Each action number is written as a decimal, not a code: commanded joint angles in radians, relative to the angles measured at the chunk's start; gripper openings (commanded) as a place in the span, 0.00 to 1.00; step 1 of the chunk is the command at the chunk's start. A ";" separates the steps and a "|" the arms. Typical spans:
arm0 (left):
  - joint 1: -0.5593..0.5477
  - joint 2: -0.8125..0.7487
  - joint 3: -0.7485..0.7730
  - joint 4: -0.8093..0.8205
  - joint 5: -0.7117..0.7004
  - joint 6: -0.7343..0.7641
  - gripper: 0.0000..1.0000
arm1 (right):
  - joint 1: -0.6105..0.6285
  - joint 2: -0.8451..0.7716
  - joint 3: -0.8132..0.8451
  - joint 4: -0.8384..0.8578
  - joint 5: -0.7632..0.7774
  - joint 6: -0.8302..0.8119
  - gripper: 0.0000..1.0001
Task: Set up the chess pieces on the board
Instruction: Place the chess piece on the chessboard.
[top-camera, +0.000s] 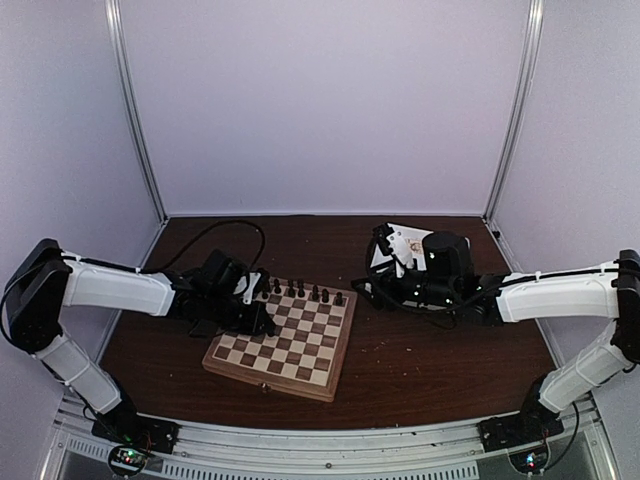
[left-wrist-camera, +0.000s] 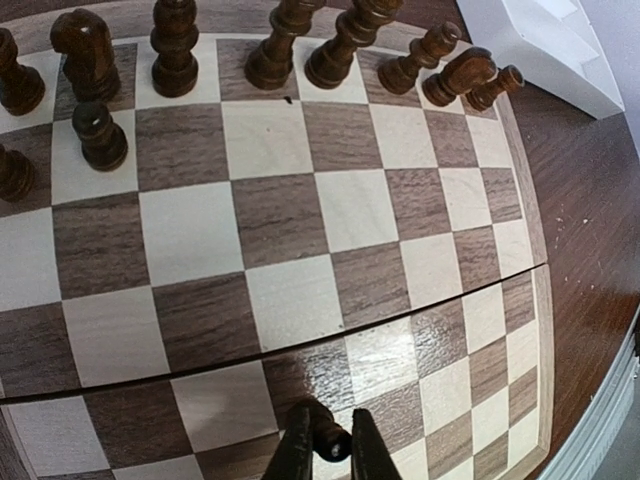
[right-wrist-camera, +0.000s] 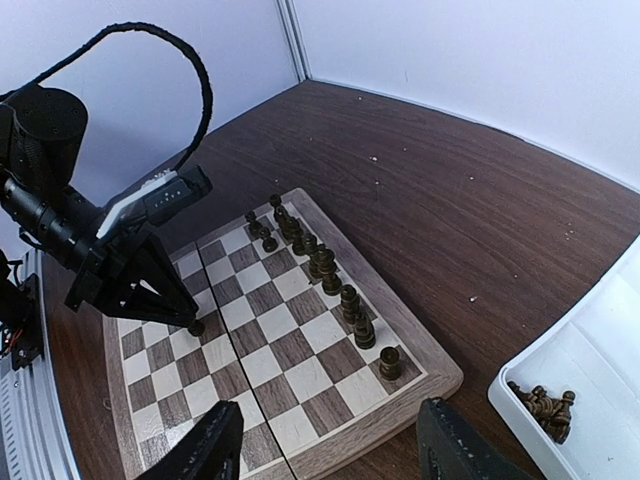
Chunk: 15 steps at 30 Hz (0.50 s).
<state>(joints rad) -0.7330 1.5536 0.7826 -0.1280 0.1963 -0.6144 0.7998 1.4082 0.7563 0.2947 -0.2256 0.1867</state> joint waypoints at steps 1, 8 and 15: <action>-0.004 -0.026 -0.025 0.039 -0.035 0.032 0.15 | -0.006 -0.014 -0.009 0.030 0.023 0.011 0.62; -0.007 -0.085 -0.016 -0.022 -0.065 0.046 0.42 | -0.007 -0.015 -0.011 0.027 0.018 0.014 0.62; -0.054 -0.135 0.082 -0.234 -0.172 0.106 0.51 | -0.007 -0.014 -0.012 0.027 0.017 0.017 0.62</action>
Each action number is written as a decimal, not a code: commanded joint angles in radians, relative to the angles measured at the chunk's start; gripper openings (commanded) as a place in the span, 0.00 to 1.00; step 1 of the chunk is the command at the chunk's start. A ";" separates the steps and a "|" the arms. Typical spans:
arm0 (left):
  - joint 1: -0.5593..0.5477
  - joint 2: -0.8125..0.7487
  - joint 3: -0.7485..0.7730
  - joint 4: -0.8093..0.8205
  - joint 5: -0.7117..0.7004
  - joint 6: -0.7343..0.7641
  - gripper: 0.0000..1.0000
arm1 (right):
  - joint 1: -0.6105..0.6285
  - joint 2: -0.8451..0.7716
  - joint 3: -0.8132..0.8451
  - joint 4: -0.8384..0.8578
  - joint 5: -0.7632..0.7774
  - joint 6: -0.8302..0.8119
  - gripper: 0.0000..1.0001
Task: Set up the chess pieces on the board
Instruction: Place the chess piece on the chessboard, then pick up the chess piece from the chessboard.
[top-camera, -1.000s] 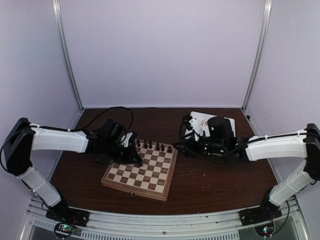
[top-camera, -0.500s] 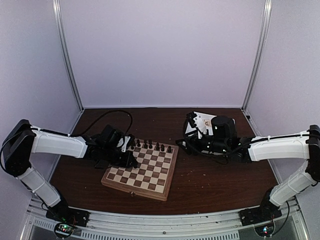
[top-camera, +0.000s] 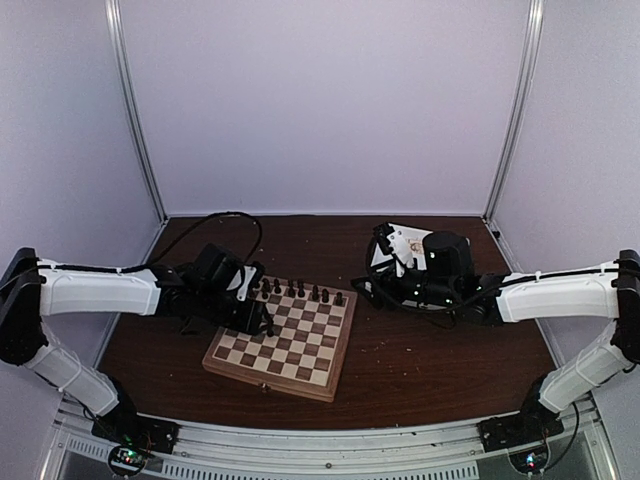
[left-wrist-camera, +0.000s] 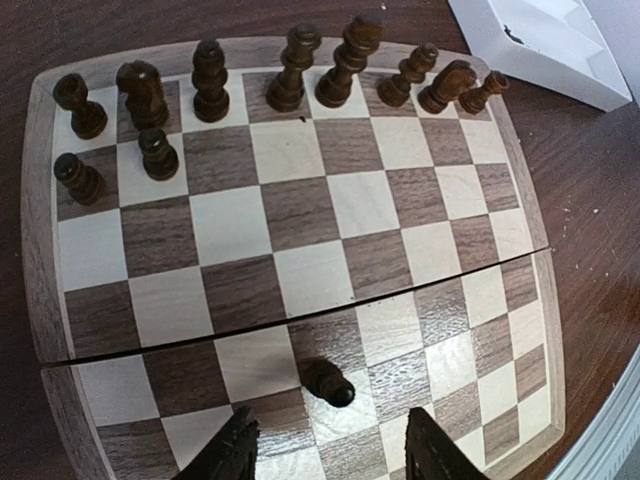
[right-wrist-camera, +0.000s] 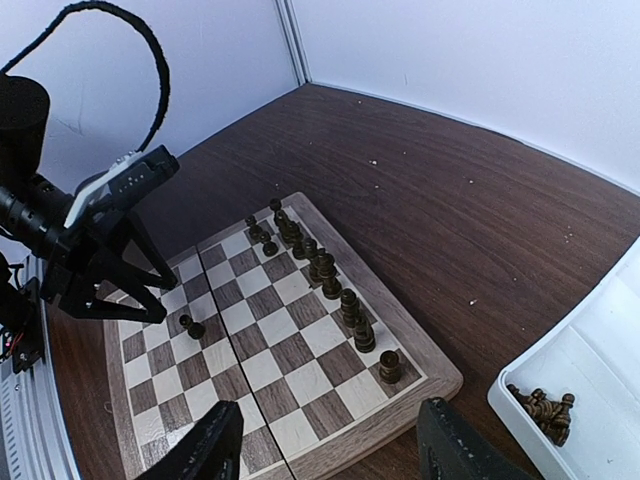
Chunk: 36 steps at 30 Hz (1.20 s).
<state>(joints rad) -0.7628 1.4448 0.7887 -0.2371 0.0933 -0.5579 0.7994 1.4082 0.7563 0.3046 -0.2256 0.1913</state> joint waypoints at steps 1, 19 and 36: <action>-0.027 -0.024 0.099 -0.168 -0.074 0.052 0.51 | -0.007 -0.013 -0.013 0.017 0.017 0.014 0.62; -0.103 0.199 0.419 -0.551 -0.183 0.039 0.39 | -0.018 -0.035 -0.013 -0.065 0.171 0.046 0.62; -0.119 0.322 0.482 -0.547 -0.179 0.032 0.33 | -0.023 -0.044 -0.018 -0.072 0.167 0.048 0.62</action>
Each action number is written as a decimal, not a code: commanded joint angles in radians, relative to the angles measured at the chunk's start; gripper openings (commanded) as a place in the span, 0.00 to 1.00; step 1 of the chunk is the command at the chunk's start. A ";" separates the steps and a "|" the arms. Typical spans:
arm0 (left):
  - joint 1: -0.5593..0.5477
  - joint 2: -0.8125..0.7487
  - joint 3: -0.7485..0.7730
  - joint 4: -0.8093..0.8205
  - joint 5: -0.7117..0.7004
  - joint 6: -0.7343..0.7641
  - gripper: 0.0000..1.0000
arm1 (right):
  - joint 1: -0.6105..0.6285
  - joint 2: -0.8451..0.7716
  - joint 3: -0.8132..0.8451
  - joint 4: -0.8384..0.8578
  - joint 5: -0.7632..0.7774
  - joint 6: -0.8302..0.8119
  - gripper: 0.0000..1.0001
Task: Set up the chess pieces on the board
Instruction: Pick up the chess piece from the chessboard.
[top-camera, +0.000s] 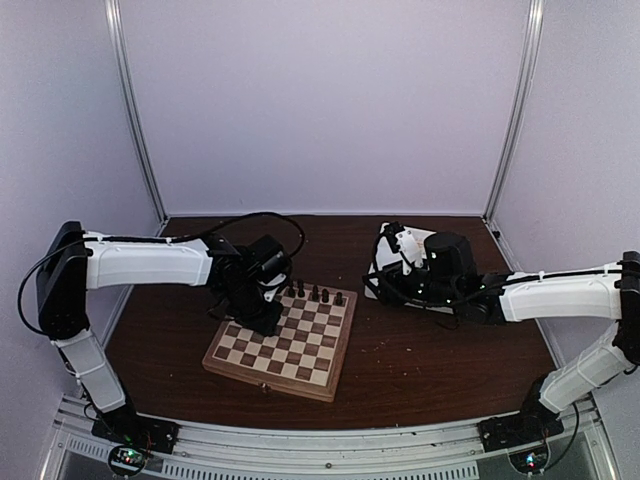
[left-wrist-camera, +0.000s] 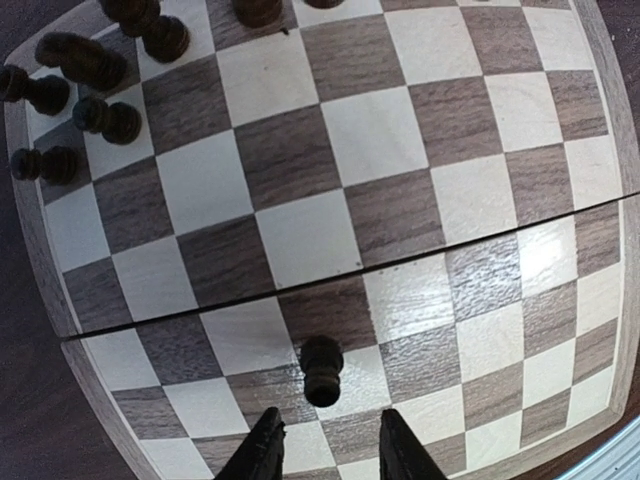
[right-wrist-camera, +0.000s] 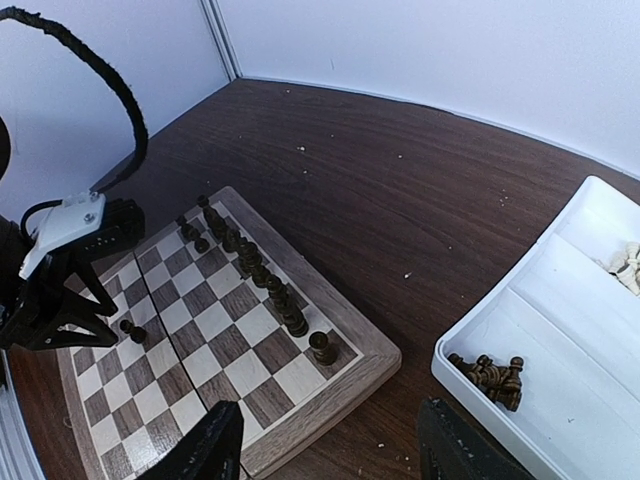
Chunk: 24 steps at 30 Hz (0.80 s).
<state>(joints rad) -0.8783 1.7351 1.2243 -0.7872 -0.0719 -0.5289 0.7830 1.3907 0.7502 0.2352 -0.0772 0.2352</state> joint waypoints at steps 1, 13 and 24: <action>-0.004 0.039 0.052 0.003 -0.014 0.004 0.32 | -0.007 -0.027 -0.012 -0.003 0.020 0.003 0.62; -0.005 0.073 0.073 -0.001 -0.032 0.004 0.22 | -0.014 -0.035 -0.012 -0.012 0.020 -0.004 0.62; -0.005 0.104 0.102 -0.038 -0.071 0.008 0.16 | -0.015 -0.033 -0.014 -0.007 0.010 0.000 0.62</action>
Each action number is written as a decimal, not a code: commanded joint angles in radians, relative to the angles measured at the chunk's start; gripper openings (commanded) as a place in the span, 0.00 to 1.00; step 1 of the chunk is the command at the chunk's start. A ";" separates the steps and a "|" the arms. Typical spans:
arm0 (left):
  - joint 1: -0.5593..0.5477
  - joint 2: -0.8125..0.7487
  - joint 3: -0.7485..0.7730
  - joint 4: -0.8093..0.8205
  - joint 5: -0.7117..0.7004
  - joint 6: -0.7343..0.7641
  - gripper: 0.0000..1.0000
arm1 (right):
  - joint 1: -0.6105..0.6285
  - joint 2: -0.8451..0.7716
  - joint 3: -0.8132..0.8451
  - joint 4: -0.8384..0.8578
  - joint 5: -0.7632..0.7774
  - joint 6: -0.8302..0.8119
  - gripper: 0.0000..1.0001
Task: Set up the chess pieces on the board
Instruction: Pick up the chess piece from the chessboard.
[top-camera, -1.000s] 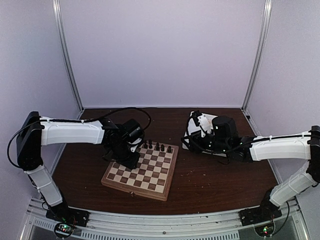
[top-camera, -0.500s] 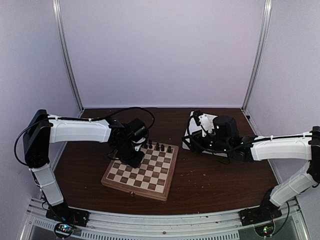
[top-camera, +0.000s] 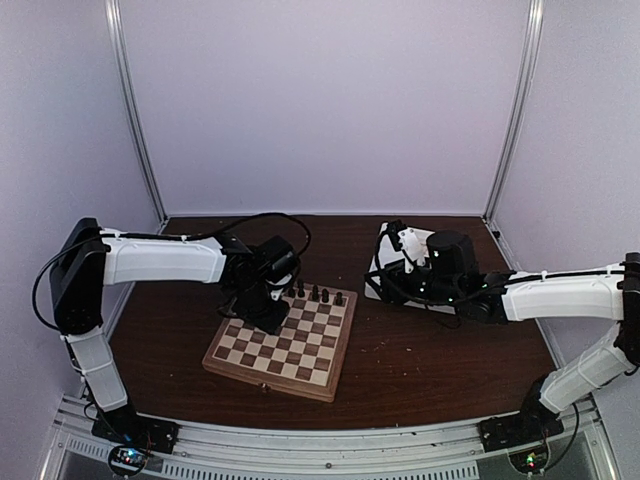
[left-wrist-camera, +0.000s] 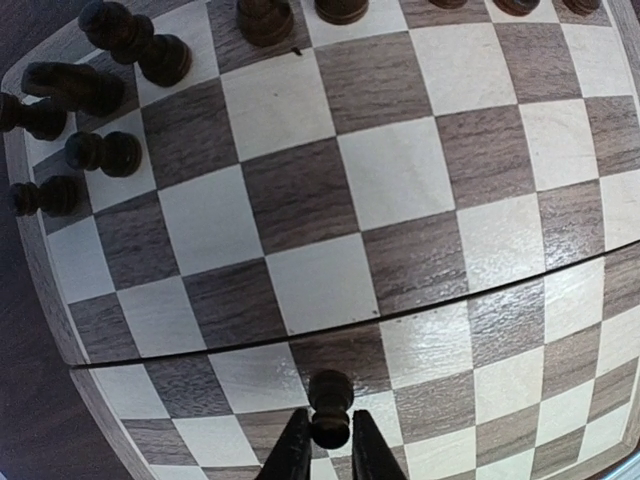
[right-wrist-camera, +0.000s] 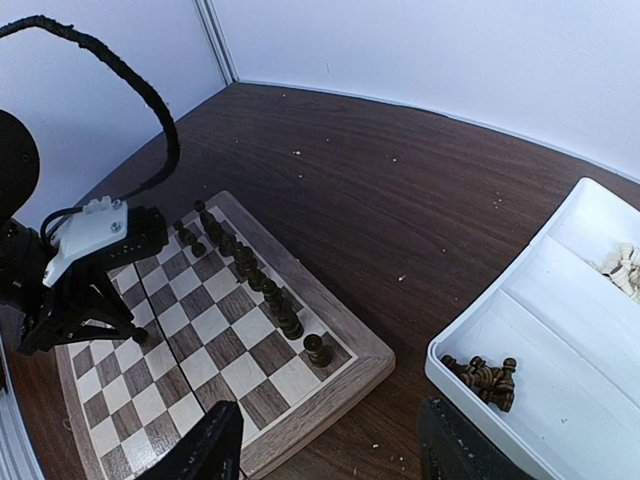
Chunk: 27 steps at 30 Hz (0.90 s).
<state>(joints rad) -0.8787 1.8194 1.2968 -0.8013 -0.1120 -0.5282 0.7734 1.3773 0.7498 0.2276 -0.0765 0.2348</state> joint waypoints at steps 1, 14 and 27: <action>-0.005 0.021 0.030 -0.024 -0.032 0.008 0.16 | -0.005 -0.020 -0.013 0.001 0.009 0.000 0.62; -0.005 0.026 0.034 -0.024 -0.038 0.014 0.18 | -0.007 -0.023 -0.016 0.004 0.008 0.002 0.62; 0.003 0.063 0.140 -0.072 -0.100 0.061 0.09 | -0.009 -0.023 -0.020 0.007 0.006 0.003 0.62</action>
<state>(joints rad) -0.8787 1.8519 1.3594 -0.8440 -0.1677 -0.5041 0.7715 1.3773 0.7425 0.2279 -0.0765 0.2352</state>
